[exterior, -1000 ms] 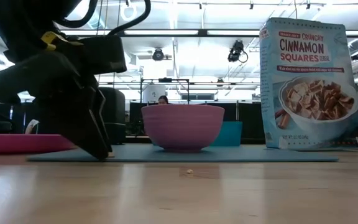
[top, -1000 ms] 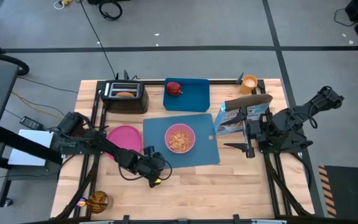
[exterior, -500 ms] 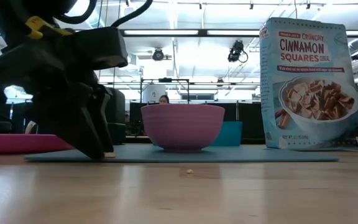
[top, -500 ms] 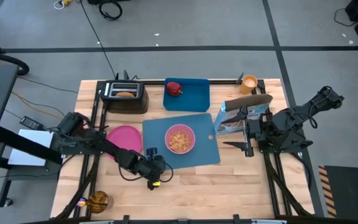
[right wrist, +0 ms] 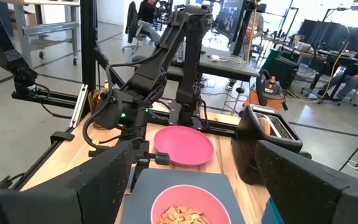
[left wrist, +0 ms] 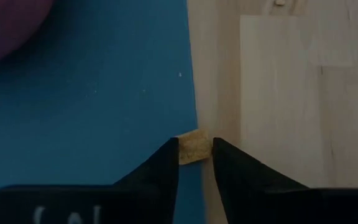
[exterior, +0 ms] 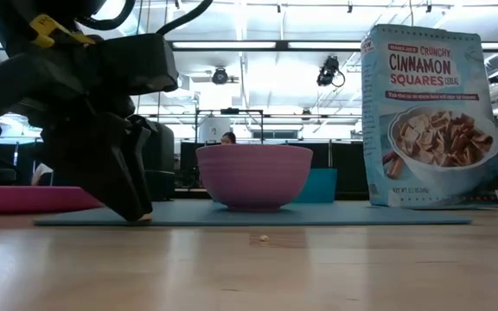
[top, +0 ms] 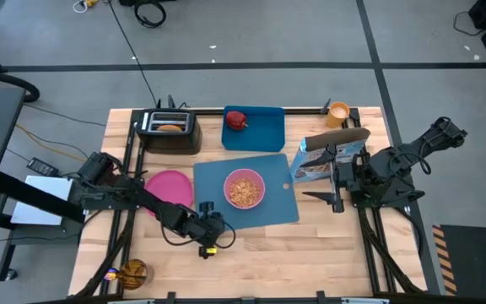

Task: Arrange a breakfast setting
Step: Put the one piece of cereal into the pink bowl

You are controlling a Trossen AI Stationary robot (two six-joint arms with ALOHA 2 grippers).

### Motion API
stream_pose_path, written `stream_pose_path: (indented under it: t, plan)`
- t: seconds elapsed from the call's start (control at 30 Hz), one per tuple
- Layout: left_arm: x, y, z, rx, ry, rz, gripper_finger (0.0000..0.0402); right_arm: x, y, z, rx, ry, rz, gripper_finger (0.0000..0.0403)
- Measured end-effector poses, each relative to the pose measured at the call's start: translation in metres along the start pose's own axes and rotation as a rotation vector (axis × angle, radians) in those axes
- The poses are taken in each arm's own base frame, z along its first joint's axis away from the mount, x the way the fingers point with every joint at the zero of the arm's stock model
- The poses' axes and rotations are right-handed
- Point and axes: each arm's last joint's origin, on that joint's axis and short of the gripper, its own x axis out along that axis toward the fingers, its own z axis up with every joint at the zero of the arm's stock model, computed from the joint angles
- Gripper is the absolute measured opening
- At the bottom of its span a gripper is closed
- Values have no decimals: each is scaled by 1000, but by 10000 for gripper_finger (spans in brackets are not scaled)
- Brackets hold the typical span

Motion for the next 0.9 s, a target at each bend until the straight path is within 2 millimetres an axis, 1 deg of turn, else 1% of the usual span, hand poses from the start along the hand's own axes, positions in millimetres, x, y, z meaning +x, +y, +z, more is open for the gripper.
stream_pose_path:
  t: [0.3,0.43,0.63,0.9]
  plan:
    - [-1,-1,2,28,3,-5,118,0,0,0,-5,1,0,348]
    - [-4,-4,9,27,-7,-12,138,0,0,-1,-6,5,1,348]
    - [-5,-4,6,14,24,2,167,0,0,-1,-8,8,1,348]
    - [-3,-5,5,14,6,41,169,0,0,-3,-5,31,5,348]
